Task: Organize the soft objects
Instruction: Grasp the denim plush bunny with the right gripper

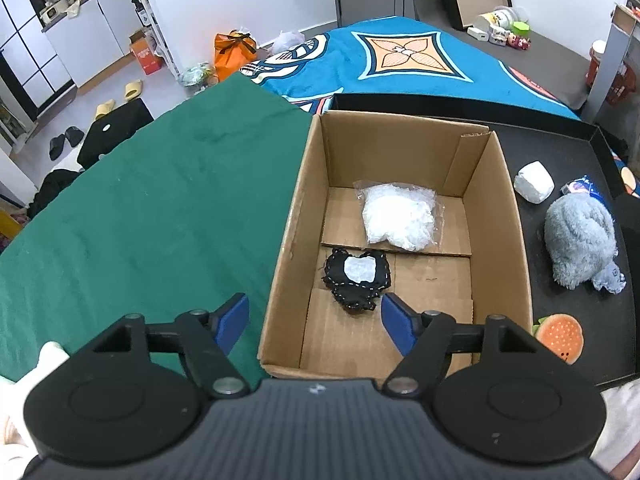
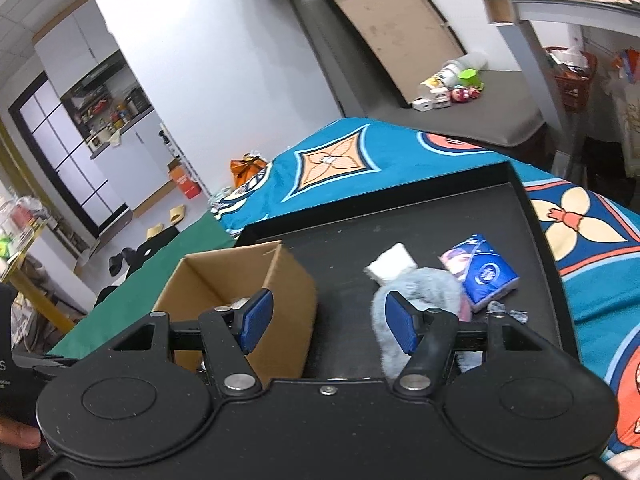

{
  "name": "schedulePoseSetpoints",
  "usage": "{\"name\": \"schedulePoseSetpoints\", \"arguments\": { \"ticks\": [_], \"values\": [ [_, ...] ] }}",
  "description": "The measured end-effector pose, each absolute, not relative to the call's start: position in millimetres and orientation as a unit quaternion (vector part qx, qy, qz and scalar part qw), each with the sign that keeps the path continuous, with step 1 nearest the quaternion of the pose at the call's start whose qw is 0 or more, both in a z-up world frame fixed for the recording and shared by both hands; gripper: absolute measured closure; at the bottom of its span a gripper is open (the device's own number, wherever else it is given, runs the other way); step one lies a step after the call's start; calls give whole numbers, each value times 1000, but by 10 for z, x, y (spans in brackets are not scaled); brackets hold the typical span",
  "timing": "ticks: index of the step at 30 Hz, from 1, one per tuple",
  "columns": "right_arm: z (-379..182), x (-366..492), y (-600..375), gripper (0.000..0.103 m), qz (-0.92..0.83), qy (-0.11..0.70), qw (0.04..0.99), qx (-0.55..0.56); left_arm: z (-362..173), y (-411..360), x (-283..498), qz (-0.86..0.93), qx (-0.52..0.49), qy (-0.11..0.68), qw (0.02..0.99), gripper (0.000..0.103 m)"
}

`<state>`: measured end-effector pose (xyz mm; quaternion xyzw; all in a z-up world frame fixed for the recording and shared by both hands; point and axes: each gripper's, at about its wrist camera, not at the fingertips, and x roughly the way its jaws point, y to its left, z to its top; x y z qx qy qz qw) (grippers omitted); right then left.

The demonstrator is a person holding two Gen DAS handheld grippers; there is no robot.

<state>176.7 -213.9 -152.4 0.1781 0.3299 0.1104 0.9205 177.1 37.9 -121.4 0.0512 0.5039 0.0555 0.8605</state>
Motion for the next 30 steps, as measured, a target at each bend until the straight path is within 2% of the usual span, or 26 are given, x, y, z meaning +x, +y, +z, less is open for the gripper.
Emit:
{"name": "schedulePoseSetpoints", "arguments": {
  "ticks": [30],
  "values": [
    [-2211,1923,-2841,41,16,375,900,223,-1444,172,2079,100,103,536,832,30]
  ]
}}
